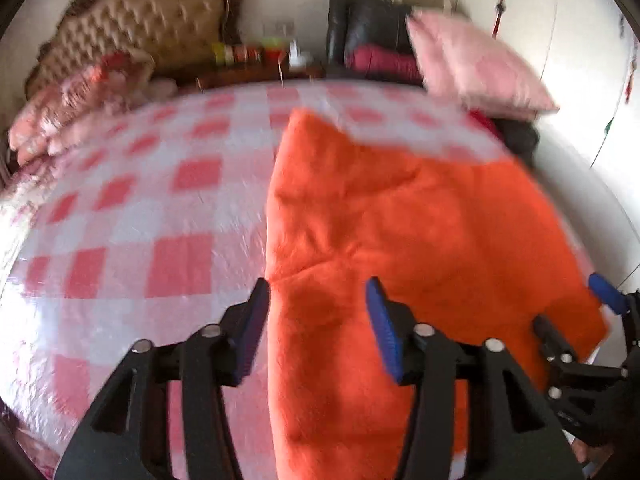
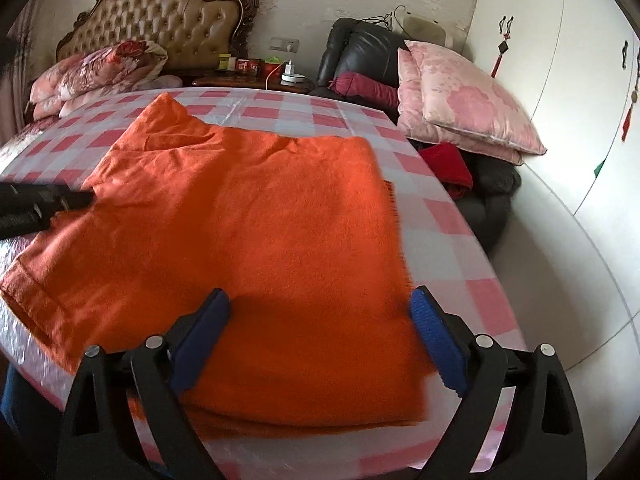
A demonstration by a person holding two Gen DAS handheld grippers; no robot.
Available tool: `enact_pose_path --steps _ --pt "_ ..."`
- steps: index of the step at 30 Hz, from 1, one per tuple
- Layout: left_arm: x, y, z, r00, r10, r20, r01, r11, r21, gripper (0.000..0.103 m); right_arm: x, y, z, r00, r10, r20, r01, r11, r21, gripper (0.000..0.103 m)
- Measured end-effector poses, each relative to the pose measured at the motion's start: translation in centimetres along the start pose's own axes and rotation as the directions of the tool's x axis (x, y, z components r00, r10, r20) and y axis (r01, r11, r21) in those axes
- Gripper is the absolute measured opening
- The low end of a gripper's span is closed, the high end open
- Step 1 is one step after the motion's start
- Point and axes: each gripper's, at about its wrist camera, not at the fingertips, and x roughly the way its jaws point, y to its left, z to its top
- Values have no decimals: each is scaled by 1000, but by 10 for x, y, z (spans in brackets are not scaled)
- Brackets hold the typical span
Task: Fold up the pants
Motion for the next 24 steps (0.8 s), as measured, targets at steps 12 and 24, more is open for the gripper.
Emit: enact_pose_path --steps 12,24 --pt "-133 -21 -64 997 -38 71 38 999 -1 101 -116 -11 -22 997 60 52 -65 993 97 88" --pt "-141 -35 -64 993 -40 110 37 999 24 101 -114 -17 -23 998 33 44 -38 995 96 88"
